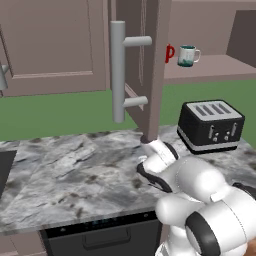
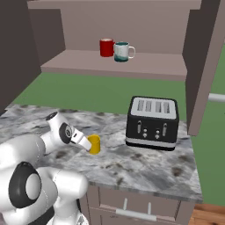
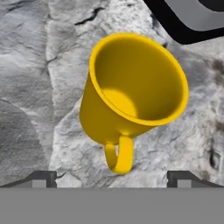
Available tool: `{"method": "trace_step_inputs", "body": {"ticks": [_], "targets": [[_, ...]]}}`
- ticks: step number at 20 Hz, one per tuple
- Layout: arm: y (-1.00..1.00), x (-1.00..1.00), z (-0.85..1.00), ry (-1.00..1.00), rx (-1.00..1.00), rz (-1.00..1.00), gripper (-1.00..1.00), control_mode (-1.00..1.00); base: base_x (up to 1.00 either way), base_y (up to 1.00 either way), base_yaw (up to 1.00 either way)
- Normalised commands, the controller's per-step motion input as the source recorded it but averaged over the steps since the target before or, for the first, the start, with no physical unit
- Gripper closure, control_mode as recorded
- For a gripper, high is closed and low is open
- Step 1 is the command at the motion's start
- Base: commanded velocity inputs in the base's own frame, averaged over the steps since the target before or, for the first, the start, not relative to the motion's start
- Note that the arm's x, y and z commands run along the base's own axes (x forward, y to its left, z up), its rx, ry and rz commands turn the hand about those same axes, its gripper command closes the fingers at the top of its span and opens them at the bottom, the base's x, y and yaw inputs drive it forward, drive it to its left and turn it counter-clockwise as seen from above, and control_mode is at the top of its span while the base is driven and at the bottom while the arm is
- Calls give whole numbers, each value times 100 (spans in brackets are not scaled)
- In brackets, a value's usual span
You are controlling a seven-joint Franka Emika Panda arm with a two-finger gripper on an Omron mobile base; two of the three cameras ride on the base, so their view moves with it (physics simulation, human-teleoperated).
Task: Pick the mug on the counter and place it in the cabinet with the handle facing the right, like the mugs already inside.
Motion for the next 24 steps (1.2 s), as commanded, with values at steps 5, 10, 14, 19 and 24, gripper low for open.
{"method": "trace_step_inputs", "body": {"ticks": [5,10,14,19,24], "targets": [[-4,8,-25,-3,0,0,-100,-100,0,0,0],[-13,7,-16,-3,0,0,-100,-100,0,0,0],[-14,8,-12,-3,0,-1,-100,-100,0,0,0],[-3,11,-4,-2,0,-1,-100,-100,0,0,0],[0,9,0,-1,0,-2,-100,-100,0,0,0]]}}
